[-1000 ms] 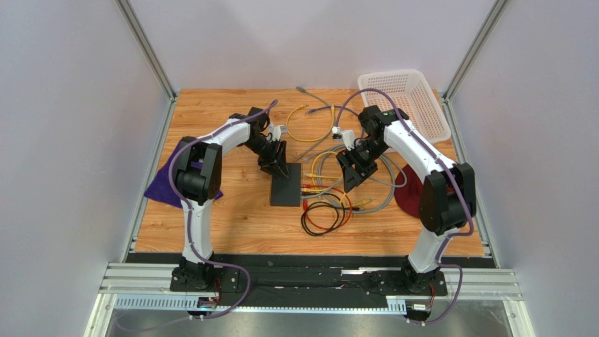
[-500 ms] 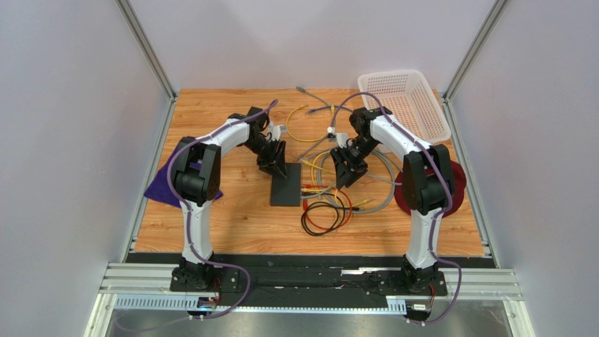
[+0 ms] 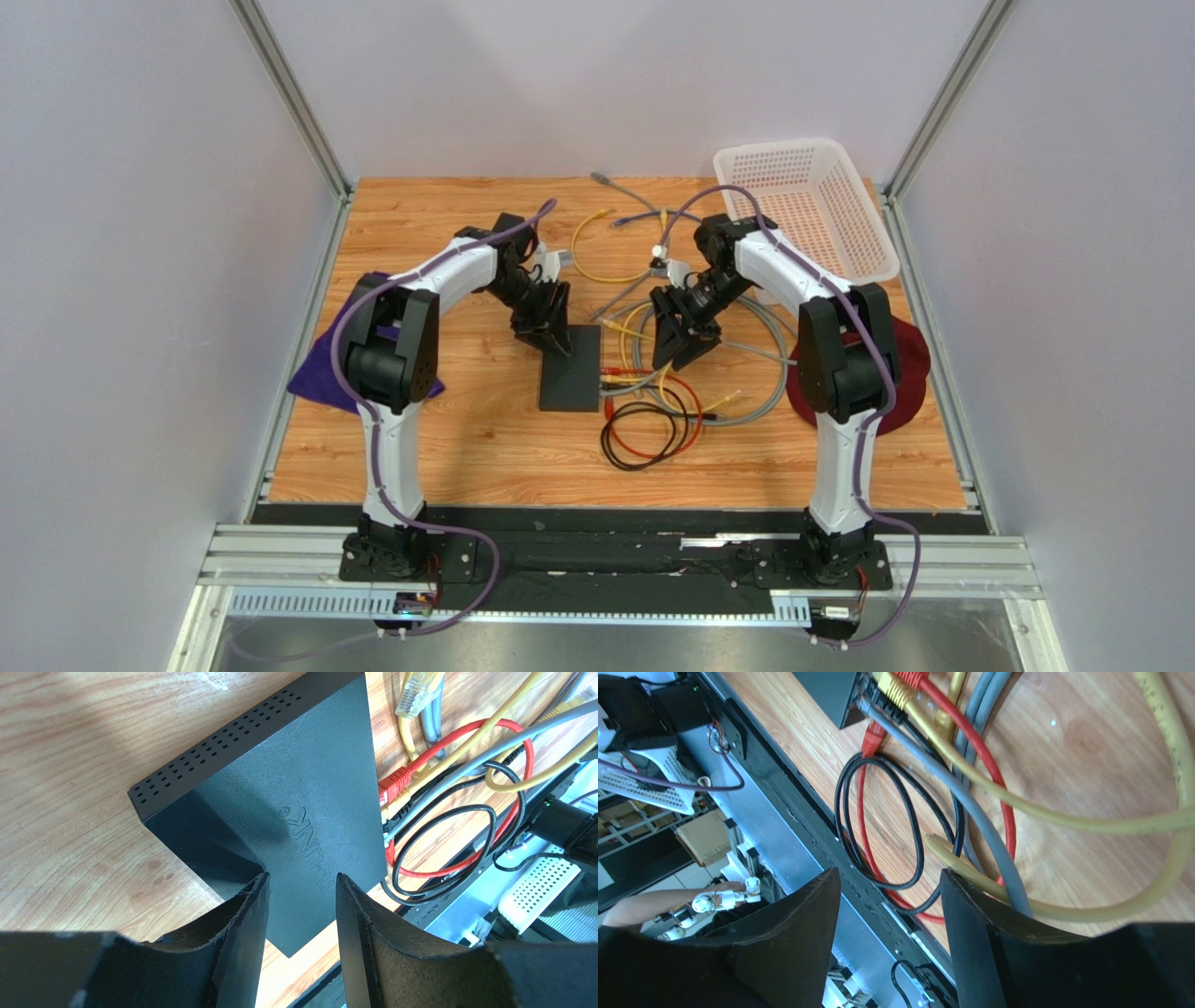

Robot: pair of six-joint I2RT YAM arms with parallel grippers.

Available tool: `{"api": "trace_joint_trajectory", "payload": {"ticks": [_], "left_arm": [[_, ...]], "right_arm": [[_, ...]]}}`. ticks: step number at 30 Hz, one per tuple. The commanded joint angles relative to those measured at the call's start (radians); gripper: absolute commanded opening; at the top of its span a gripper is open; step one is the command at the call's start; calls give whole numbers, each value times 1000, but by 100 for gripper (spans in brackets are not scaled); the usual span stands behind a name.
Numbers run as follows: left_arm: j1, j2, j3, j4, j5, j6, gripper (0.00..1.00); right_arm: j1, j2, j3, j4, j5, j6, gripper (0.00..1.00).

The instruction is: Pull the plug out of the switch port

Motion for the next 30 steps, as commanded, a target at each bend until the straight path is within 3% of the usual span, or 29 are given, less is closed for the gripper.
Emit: {"api": "trace_joint_trajectory", "payload": {"ticks": [1, 5, 17, 21, 30], "left_arm": [[-5, -43, -28, 12, -72, 51, 49], [-5, -48, -28, 12, -78, 55, 49], [-5, -65, -51, 12, -92, 71, 49], [-5, -63, -47, 9, -95, 72, 49], [-5, -65, -47, 7, -104, 78, 49]], "right_arm": [[17, 27, -12, 77, 3, 57, 59], [17, 10, -62, 106, 118, 85, 59], [26, -57, -167, 295, 202, 161, 54], [26, -96, -207, 369, 259, 192, 59], [2, -62, -196, 399, 275, 256, 41]]}}
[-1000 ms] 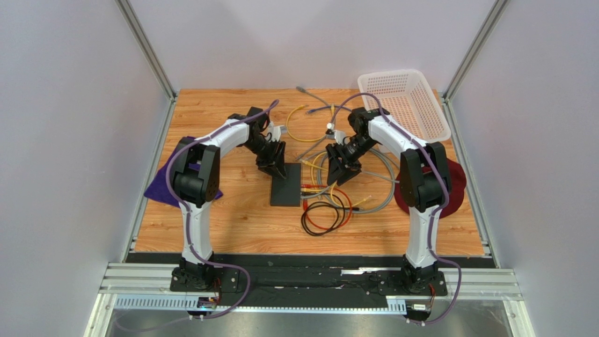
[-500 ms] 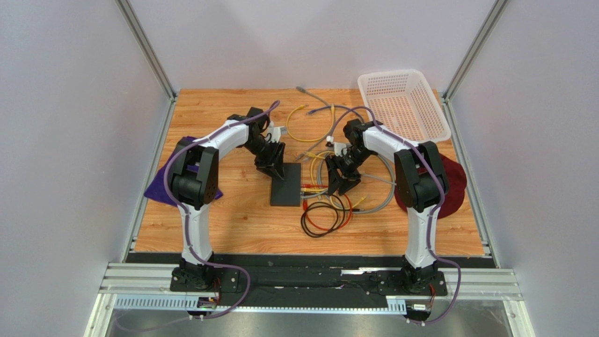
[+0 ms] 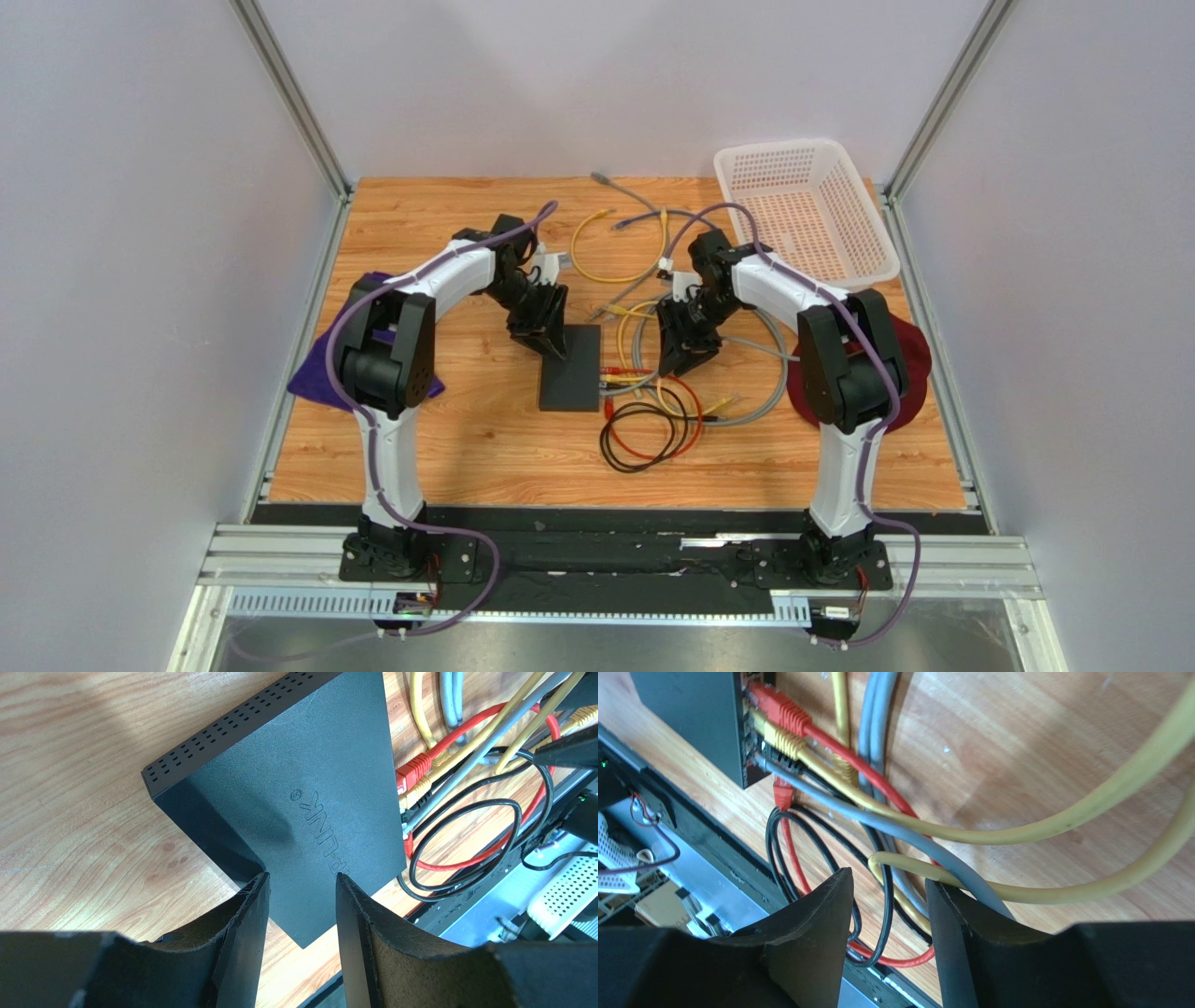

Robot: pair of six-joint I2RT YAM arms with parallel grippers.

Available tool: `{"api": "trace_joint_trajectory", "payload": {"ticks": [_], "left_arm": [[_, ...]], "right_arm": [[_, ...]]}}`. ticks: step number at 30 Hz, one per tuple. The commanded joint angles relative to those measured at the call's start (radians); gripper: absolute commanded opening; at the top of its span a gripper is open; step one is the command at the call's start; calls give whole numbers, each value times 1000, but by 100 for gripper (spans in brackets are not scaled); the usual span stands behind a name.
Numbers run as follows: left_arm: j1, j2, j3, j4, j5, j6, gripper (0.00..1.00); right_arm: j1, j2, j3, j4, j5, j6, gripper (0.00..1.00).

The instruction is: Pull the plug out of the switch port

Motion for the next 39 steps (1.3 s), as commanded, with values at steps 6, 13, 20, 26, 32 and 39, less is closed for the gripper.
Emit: {"api": "trace_joint_trajectory", "payload": {"ticks": [6, 13, 20, 26, 32, 39], "left_arm": [[-2, -39, -23, 5, -62, 50, 50], [-2, -33, -3, 3, -62, 52, 50], [-2, -50, -15, 3, -52, 41, 51], [-2, -69, 11, -36, -4, 52, 61], [2, -122, -20, -14, 15, 40, 63], [17, -171, -90, 11, -19, 20, 59]], "right_arm": [[-43, -65, -4, 71, -102, -38, 21], [-44, -186, 62, 54, -258, -112, 13], [-26, -269, 120, 218, -245, -109, 36], [12, -99, 167, 110, -419, -175, 50], [40, 44, 226, 178, -458, -151, 51], [91, 168, 291, 171, -367, -120, 50]]}}
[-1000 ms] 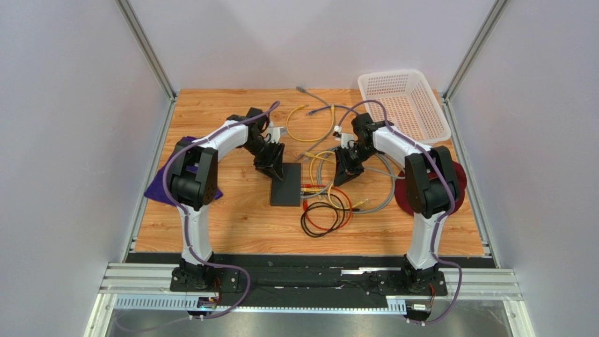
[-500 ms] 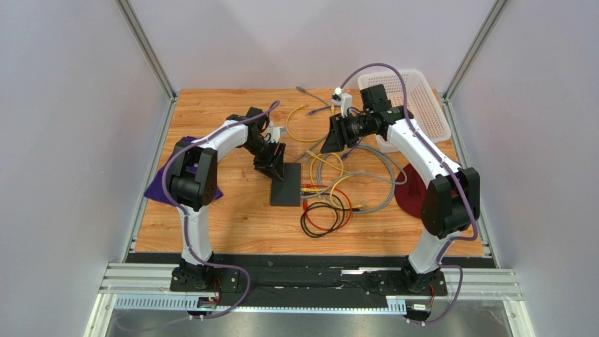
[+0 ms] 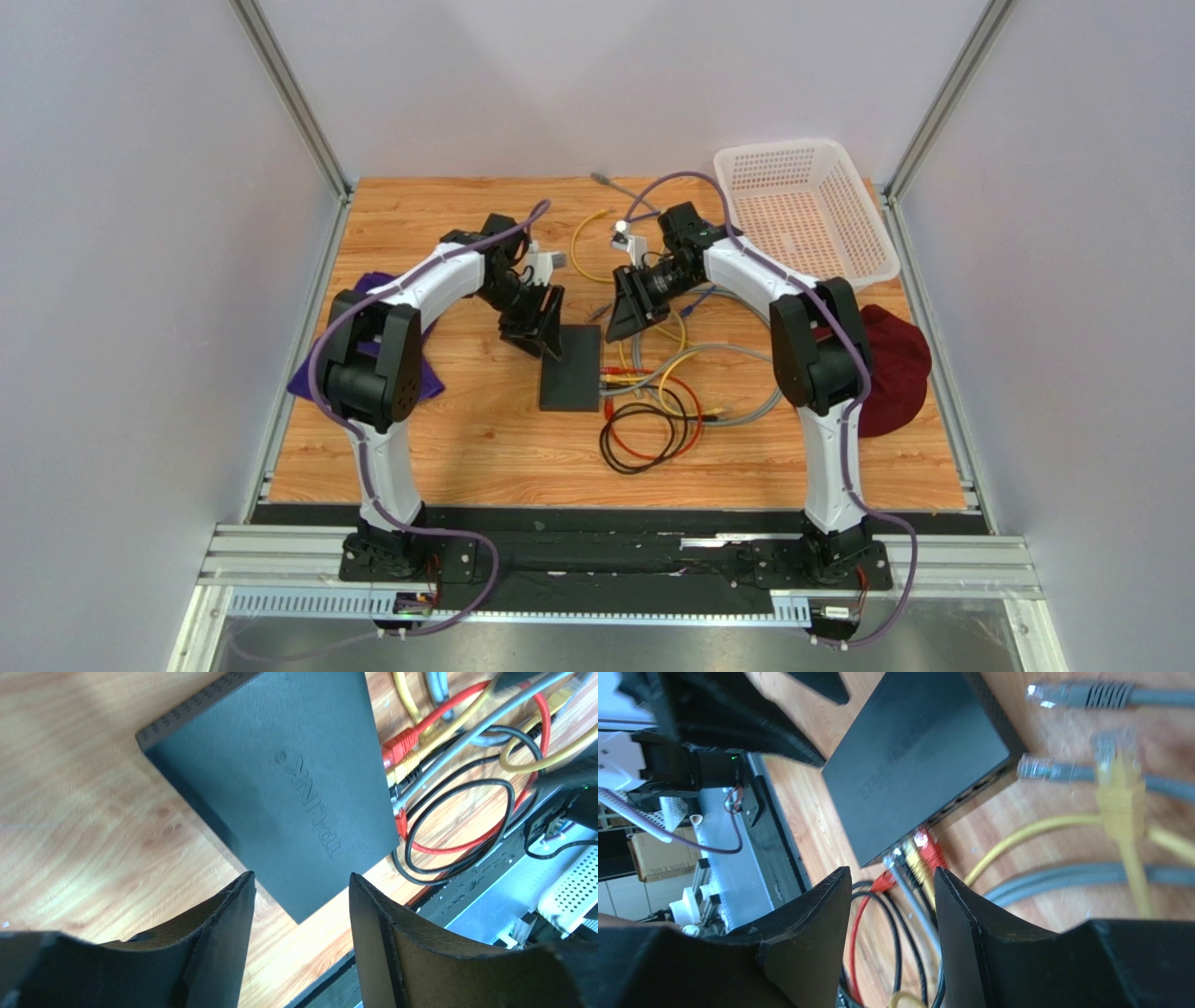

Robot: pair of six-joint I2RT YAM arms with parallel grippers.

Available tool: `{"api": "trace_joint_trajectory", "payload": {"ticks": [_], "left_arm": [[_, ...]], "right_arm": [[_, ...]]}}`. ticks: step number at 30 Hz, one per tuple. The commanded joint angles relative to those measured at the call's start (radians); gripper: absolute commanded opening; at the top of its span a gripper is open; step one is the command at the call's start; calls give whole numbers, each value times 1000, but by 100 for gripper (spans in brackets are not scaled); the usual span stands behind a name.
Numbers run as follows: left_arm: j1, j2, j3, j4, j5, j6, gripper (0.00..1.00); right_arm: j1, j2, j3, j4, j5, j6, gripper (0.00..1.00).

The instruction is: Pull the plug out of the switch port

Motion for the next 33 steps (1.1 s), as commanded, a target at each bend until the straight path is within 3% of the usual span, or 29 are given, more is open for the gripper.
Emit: {"api": "trace_joint_trajectory", "payload": {"ticks": [1, 7, 18, 26, 28, 32, 33], "left_arm": [[12, -86, -48, 34, 0, -6, 59], [10, -73, -107, 78, 35, -23, 59], [10, 20, -74, 77, 34, -43, 55], [13, -30, -25, 55, -57, -57, 52], [20, -59, -21, 52, -64, -64, 57], [24, -77, -48, 72, 31, -78, 59], [24, -64, -56, 78, 82, -83, 53]], "right_arm": [[39, 20, 45, 25, 10, 9, 50], [54, 78, 39, 42, 70, 46, 51], [74, 147, 37, 39, 152, 17, 56], [71, 190, 36, -19, 101, -12, 54], [71, 198, 37, -42, 74, -24, 54], [71, 199, 29, -42, 85, -32, 54], [71, 198, 33, -44, 90, -35, 54]]}}
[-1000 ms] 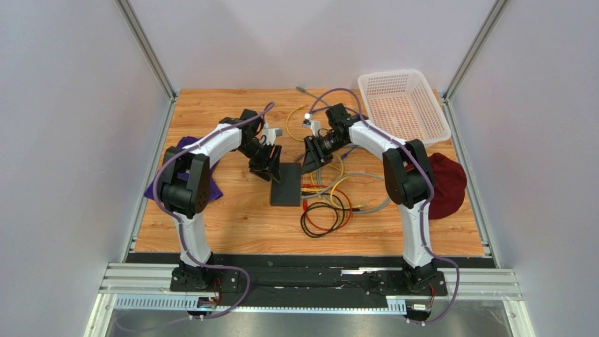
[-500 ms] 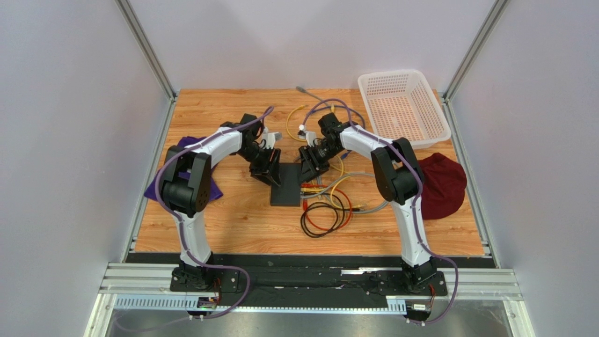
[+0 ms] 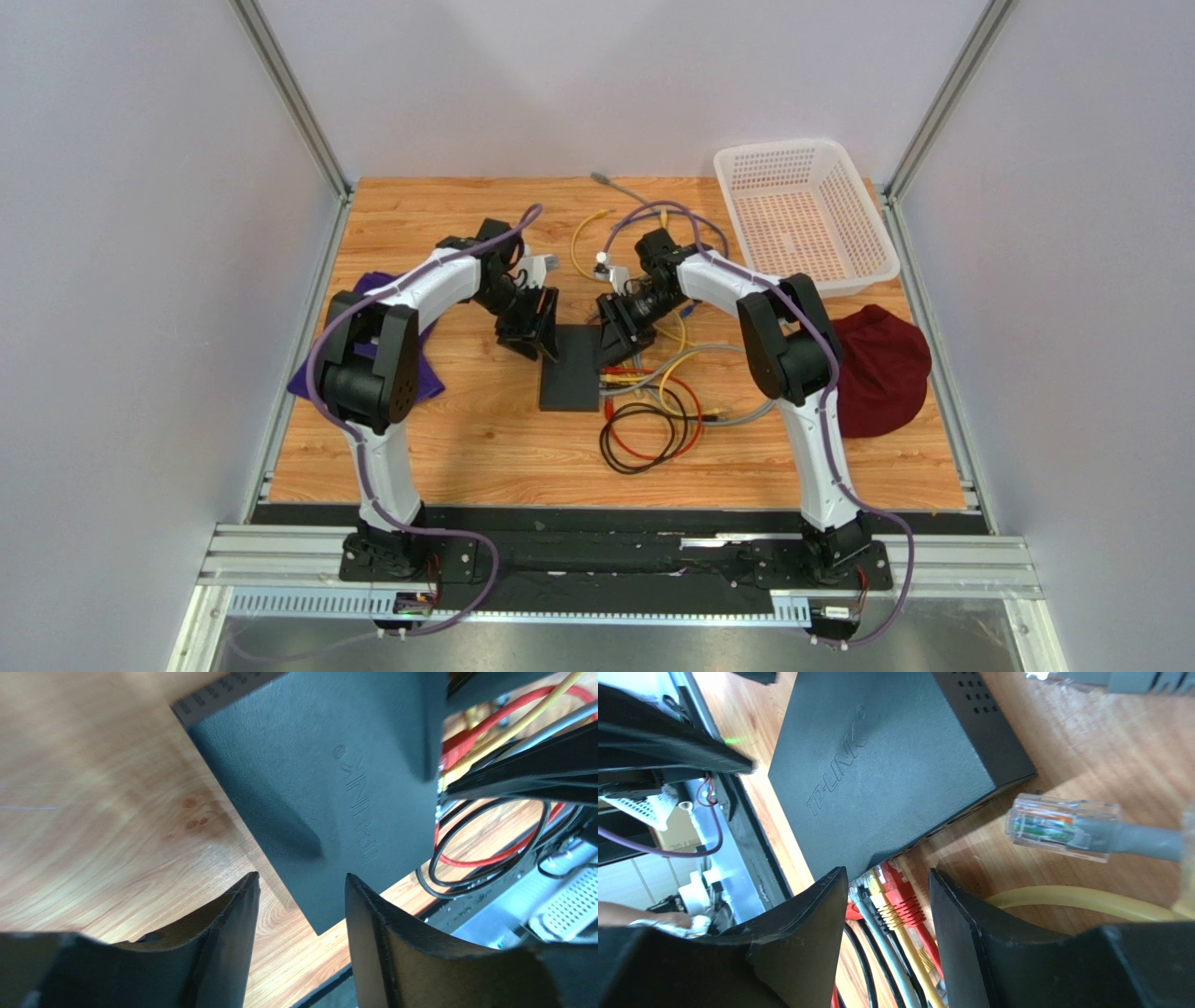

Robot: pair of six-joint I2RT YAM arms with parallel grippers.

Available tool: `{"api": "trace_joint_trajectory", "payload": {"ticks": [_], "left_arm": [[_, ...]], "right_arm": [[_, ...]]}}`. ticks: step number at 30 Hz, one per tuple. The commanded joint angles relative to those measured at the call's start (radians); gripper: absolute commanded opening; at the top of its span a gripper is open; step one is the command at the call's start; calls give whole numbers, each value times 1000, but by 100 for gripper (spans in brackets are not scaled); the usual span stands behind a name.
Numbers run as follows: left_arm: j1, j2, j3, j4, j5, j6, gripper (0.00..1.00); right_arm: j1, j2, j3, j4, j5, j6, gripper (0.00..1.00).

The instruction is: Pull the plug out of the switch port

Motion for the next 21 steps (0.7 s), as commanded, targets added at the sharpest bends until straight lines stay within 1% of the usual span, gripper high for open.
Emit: {"api": "trace_joint_trajectory", "payload": {"ticks": [1, 2, 3, 5, 6, 8, 13, 17, 21], "left_arm": [[5, -35, -2, 26, 133, -25, 49], [3, -13, -10, 37, 148, -33, 44], [3, -2, -16, 51, 162, -33, 35], [2, 31, -15, 54, 165, -21, 22], [2, 42, -10, 47, 165, -16, 8], [2, 70, 8, 40, 171, -7, 0], [-4, 117, 38, 33, 174, -7, 0], [-9, 153, 41, 28, 156, -4, 0], [-9, 165, 53, 23, 144, 2, 0]], "right_arm": [[7, 42, 2, -29, 54, -51, 54], [7, 42, 1, -29, 57, -56, 54], [7, 42, -1, -27, 60, -57, 54], [5, 44, -5, -33, 65, -72, 54], [5, 42, -8, -37, 70, -79, 54], [2, 48, -14, -40, 73, -85, 54], [-1, 65, -21, -49, 100, -80, 53], [-2, 70, -30, -52, 111, -77, 50], [-1, 91, -13, -89, 114, -97, 48]]}}
